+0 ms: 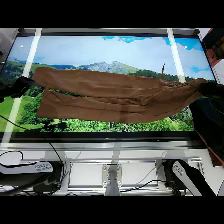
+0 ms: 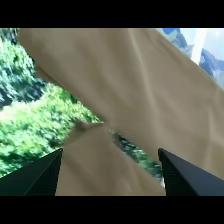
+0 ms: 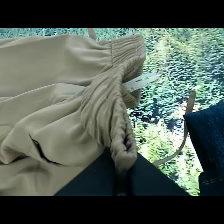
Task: Fold the clothes and pants, and hang the long-sleeved shirts on hangers.
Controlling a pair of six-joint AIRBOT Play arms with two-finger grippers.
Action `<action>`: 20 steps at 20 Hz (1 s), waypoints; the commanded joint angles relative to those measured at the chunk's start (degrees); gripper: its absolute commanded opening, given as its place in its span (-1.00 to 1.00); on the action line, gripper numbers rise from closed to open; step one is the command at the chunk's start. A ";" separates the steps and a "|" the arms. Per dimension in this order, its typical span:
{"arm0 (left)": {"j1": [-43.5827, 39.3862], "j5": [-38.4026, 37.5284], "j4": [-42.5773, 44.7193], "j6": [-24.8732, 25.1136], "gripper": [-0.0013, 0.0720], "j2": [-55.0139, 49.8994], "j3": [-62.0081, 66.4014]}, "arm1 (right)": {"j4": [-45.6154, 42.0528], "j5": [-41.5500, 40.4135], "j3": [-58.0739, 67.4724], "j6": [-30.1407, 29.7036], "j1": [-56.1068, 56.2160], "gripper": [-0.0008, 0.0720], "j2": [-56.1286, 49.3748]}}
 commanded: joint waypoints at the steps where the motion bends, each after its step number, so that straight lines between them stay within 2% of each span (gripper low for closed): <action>1: 5.33 -5.42 9.62 1.05 0.88 2.97 -0.02 | 0.24 -0.28 -0.04 0.26 -0.02 -0.86 -0.35; 3: 10.71 -15.87 16.65 -0.07 0.45 3.89 -0.39 | 0.20 -0.26 -0.04 0.20 0.00 -0.86 -0.35; 5: 14.14 -22.47 17.27 1.84 0.43 3.26 -3.72 | 0.20 -0.26 -0.04 0.15 -0.02 -0.86 -0.35; 6: 14.69 -23.63 17.27 5.42 0.43 2.97 -6.27 | 0.17 -0.28 -0.04 0.15 -0.02 -0.86 -0.37; 7: 14.86 -23.30 17.31 9.05 0.43 2.60 -9.01 | 0.17 -0.26 -0.04 0.15 -0.02 -0.86 -0.35; 10: 14.73 -21.44 15.52 14.97 0.43 0.09 -13.44 | 0.17 -0.24 -0.04 0.15 -0.02 -0.86 -0.35; 12: 14.71 -21.33 10.86 17.33 0.43 -2.54 -13.75 | 0.24 -0.24 -0.04 0.17 -0.02 -0.86 -0.35; 15: 14.67 -20.04 4.04 24.92 0.43 -5.25 -13.75 | 0.52 -0.24 -0.04 0.24 0.00 -0.86 -0.35; 17: 13.57 -17.94 3.69 25.73 0.42 -6.23 -13.75 | 0.87 -0.22 -0.04 0.31 0.00 -0.86 -0.35; 18: 12.66 -17.75 3.72 26.95 0.28 -6.58 -13.75 | 1.29 -0.22 -0.04 0.31 0.00 -0.86 -0.35; 20: 10.23 -17.70 3.69 29.59 -0.17 -6.78 -13.75 | 1.95 -0.22 -0.04 0.31 0.00 -0.86 -0.35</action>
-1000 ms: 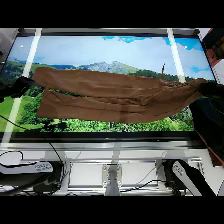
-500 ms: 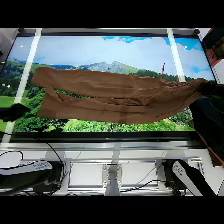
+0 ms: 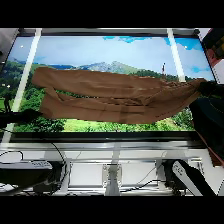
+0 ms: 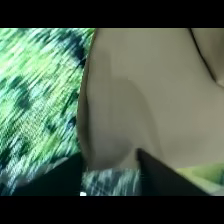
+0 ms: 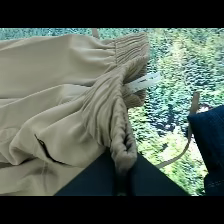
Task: Fold the clothes and pants, and hang the long-sleeved shirts on hangers.
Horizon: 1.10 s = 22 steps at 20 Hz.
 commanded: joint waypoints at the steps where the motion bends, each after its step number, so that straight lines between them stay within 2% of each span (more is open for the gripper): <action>1: -3.52 1.09 -1.40 5.01 -0.23 -0.98 -0.17 | 0.94 0.04 -0.02 0.11 0.00 -0.86 0.00; 2: -4.94 1.31 -1.42 4.98 -0.40 -0.98 -0.15 | 0.94 0.02 -0.02 0.20 0.00 -0.86 0.02; 3: -6.05 1.16 -1.95 4.98 -0.92 -0.96 0.09 | 0.85 -0.11 -0.02 0.57 0.00 -0.86 0.02; 5: -7.45 -1.51 -8.20 4.50 -0.91 -0.92 2.54 | 0.42 -2.58 -0.02 0.83 0.00 -0.86 0.00; 6: -7.54 -2.45 -11.30 2.62 -0.91 -0.76 4.68 | -0.22 -4.76 0.00 2.75 0.00 -0.86 0.00; 9: -7.45 -2.49 -11.85 -8.98 -0.92 1.51 14.36 | -3.37 -8.50 0.26 9.16 0.00 -0.86 -0.09; 11: -7.37 -2.47 -8.83 -16.52 -0.92 3.32 21.68 | -5.79 -6.03 1.84 9.73 0.00 -0.86 -0.44; 13: -7.37 -3.21 -5.64 -25.38 -0.92 4.83 28.92 | -9.14 -0.02 4.57 12.22 -0.02 -0.86 -1.60; 15: -7.37 -6.91 0.24 -32.54 -0.92 5.68 33.92 | -11.61 10.03 7.30 12.98 -0.02 -0.86 -3.04; 17: -7.23 -12.46 9.03 -37.38 -0.92 6.47 36.46 | -12.81 18.95 7.72 12.96 -0.02 -0.86 -3.45; 19: -7.32 -15.69 20.74 -37.64 -0.92 7.15 36.26 | -13.46 26.88 7.15 12.96 0.00 -0.86 -3.45; 22: -7.50 -17.64 35.06 -40.81 -0.92 7.10 33.64 | -14.69 33.90 3.63 12.92 0.00 -0.86 -3.30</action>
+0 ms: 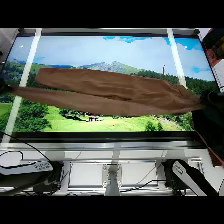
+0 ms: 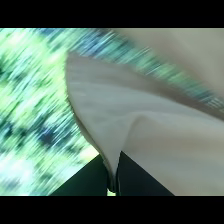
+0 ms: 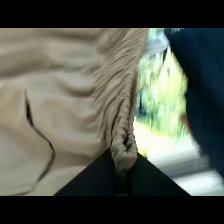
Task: Fold the clothes and pants, and hang the long-sleeved shirts on hangers.
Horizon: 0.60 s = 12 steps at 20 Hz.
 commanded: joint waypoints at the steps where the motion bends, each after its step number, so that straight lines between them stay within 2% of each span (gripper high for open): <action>1: -0.07 -3.61 19.96 -4.98 -0.92 0.39 -2.73 | -2.21 11.08 -3.74 0.31 0.00 -0.86 -0.07; 5: -0.02 -3.39 29.57 -4.92 -0.92 -0.68 -11.65 | -2.16 10.97 -12.28 0.31 0.00 -0.86 -0.07; 11: -0.04 -1.38 33.20 -6.43 -0.91 -2.45 -14.67 | -1.60 7.37 -21.81 0.44 0.00 -0.86 -0.07; 12: -0.02 -0.87 33.16 -6.36 -0.90 -2.47 -14.67 | -1.57 6.99 -21.79 0.42 0.00 -0.74 -0.07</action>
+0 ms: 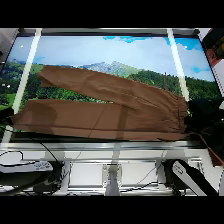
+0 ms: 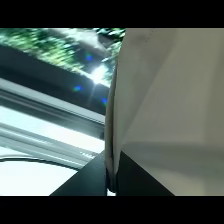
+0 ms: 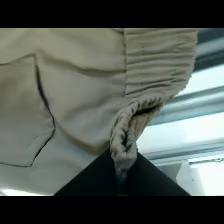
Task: Fold the clothes and pants, and hang the long-sleeved shirts on hangers.
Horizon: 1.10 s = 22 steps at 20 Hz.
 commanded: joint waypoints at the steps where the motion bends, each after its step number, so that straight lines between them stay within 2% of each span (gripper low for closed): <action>1: 0.00 1.40 2.60 0.02 -0.77 -0.37 -0.94 | 0.22 -1.11 -2.51 -0.02 0.00 -0.06 -0.04; 2: -0.04 1.42 2.60 0.35 -0.14 -0.37 -0.94 | 0.17 -1.11 -2.49 -0.11 0.00 0.80 -0.04; 3: -0.04 1.90 2.60 0.33 0.68 -0.37 -0.92 | 0.04 -1.25 -2.27 -0.35 0.00 0.90 -0.04; 4: -0.04 3.26 2.60 0.26 0.99 -0.37 -0.90 | -0.26 -1.55 -1.81 -0.35 0.00 0.90 -0.04; 8: -1.77 6.05 2.56 0.26 0.96 -0.37 -0.42 | -0.31 -4.48 3.06 -0.35 0.00 0.89 -0.04; 10: -4.09 7.80 2.58 0.26 0.96 -0.35 0.33 | -0.39 -11.26 6.80 -0.35 0.00 0.88 -0.04; 11: -5.35 8.76 2.58 0.26 0.96 -0.33 0.72 | -0.79 -17.84 8.79 0.07 -0.02 0.87 -0.04; 12: -6.95 9.68 2.56 0.09 0.96 -0.31 1.05 | -1.01 -24.28 10.29 0.94 -0.02 0.62 -0.04; 13: -8.57 10.19 2.56 0.02 0.96 -0.33 1.29 | -0.94 -30.77 11.47 1.05 -0.02 0.09 -0.11; 14: -10.40 10.80 2.58 0.04 0.96 -0.31 1.33 | -0.72 -35.69 12.52 1.05 -0.02 -0.29 -0.59; 15: -12.00 11.32 2.58 0.02 0.96 -0.33 1.33 | -0.39 -36.96 13.81 1.44 -0.17 -0.29 -1.84; 17: -15.04 13.27 2.58 0.02 0.96 -0.33 1.33 | 4.28 -33.48 16.63 0.76 -2.36 -0.29 -7.06; 20: -18.99 14.34 2.58 -0.17 0.96 -0.33 1.33 | 23.65 -20.74 21.20 -12.15 -8.48 -0.25 -18.60; 21: -19.96 14.34 2.58 -0.20 0.96 -0.33 1.33 | 28.35 -16.87 22.36 -15.41 -10.21 -0.05 -22.25; 22: -20.87 14.34 2.58 -0.22 0.96 -0.33 1.33 | 28.92 -14.67 23.34 -16.24 -11.37 0.20 -25.35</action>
